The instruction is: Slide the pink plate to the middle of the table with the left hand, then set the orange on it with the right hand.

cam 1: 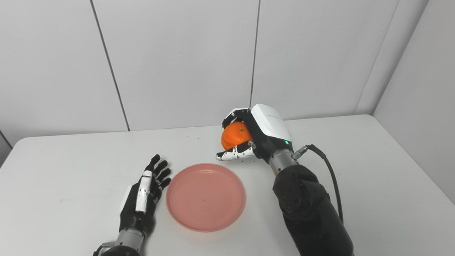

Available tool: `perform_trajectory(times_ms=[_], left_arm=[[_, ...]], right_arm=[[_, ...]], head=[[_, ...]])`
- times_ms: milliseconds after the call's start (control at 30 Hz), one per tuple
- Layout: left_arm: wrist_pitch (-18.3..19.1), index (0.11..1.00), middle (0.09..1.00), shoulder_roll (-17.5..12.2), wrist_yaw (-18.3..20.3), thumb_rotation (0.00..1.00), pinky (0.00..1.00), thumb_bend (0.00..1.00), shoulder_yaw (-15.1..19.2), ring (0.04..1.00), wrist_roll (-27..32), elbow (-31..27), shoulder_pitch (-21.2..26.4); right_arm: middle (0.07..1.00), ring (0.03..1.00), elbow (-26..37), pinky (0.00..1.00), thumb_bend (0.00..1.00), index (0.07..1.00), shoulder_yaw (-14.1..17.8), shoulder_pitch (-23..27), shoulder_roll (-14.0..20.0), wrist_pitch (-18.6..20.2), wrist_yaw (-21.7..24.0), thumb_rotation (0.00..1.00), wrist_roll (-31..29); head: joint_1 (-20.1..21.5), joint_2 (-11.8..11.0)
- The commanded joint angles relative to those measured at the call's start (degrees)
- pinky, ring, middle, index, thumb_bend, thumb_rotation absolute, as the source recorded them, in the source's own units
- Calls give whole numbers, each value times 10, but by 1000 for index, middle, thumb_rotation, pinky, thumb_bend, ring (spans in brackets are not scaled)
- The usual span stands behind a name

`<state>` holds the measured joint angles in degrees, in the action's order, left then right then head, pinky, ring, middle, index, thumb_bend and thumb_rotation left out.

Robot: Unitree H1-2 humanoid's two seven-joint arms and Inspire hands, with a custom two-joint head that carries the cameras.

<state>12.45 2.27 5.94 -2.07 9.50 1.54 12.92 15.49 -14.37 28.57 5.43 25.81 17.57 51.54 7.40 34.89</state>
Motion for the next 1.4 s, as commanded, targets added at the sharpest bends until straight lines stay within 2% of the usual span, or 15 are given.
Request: perform_trajectory(times_ms=[0,200,333,567,733,833,1100,1133,1167,1267,1300,1367], left_arm=[[-4,927,930,10,-4,1000,904,364,-6,915,-6,-1,1],[-3,918,921,33,-21,1000,903,368,-12,909,-18,-2,3],[-9,917,922,42,-27,1000,910,367,-16,913,-25,1,4],[-30,916,924,63,-43,1000,912,358,-16,918,-34,15,8],[-38,913,925,72,-57,1000,903,354,-16,921,-45,15,7],[-36,912,920,76,-66,1000,897,351,-16,917,-53,12,7],[-26,910,919,74,-75,1000,888,359,-17,909,-69,4,7],[-28,909,919,74,-75,1000,889,361,-17,908,-68,5,7],[-30,908,919,74,-74,1000,890,358,-16,907,-66,5,6],[-32,904,915,73,-72,1000,891,357,-16,905,-64,6,7],[-31,906,918,72,-71,1000,895,357,-16,907,-64,6,7],[-29,907,919,73,-72,1000,897,357,-17,907,-65,4,6]], right_arm=[[420,341,4,263,525,526,-8,29,0,-30,-15,0,-7],[414,326,-16,240,525,518,-29,26,-10,-27,-9,0,-29],[414,315,-34,225,526,518,-42,21,-13,-32,-10,0,-48],[422,352,-66,269,527,514,-64,20,-15,-41,-29,0,-52],[422,365,-84,279,526,516,-75,17,-17,-37,-27,0,-55],[410,337,-97,250,525,517,-79,14,-19,-38,-32,0,-58],[412,343,-142,249,526,514,-93,11,-23,-39,-47,0,-61],[413,357,-148,259,526,512,-96,9,-21,-43,-49,0,-61],[426,428,-153,322,529,505,-100,8,-19,-47,-51,0,-60],[452,488,-163,396,532,495,-108,6,-14,-57,-57,0,-61],[430,418,-166,333,529,503,-109,5,-14,-59,-59,0,-63],[412,360,-169,280,527,509,-111,2,-13,-62,-63,0,-63]], head=[[-15,1],[-67,8],[-85,9],[-118,7],[-124,10],[-124,11],[-111,14],[-108,15],[-108,15],[-109,16],[-109,16],[-108,18]])
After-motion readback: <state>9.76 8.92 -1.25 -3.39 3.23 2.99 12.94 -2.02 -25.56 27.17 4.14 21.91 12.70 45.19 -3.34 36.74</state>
